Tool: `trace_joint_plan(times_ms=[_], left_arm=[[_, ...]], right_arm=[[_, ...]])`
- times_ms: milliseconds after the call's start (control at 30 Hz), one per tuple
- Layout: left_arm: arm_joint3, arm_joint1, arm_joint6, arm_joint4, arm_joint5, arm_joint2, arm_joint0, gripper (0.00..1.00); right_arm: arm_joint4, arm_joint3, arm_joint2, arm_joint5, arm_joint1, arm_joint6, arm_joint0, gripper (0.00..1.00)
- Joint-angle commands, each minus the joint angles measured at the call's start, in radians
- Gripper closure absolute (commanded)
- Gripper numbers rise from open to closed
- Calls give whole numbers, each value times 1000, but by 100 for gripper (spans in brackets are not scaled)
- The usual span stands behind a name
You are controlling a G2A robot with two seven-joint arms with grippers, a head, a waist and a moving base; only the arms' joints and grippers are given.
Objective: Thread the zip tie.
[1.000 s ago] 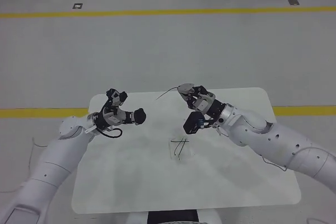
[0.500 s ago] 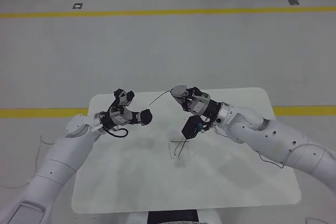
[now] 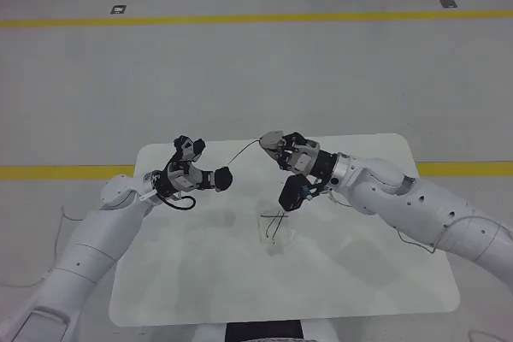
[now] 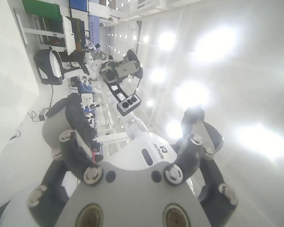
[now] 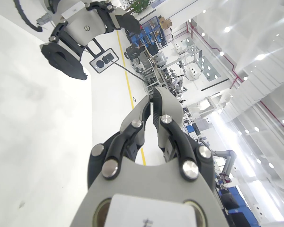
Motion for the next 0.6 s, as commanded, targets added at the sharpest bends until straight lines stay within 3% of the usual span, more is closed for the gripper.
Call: trace_joint_plan(times_ms=[0,367,567], left_arm=[[0,0,0,0,0,0,0,0],[0,0,0,0,0,0,0,0],[0,0,0,0,0,0,0,0]], right_arm=[[0,-2,0,-19,-1,-1,1,100],[0,-32,0,-131,-28,66,-8,100],[0,-28,0,-132,-36,74,-11,100]])
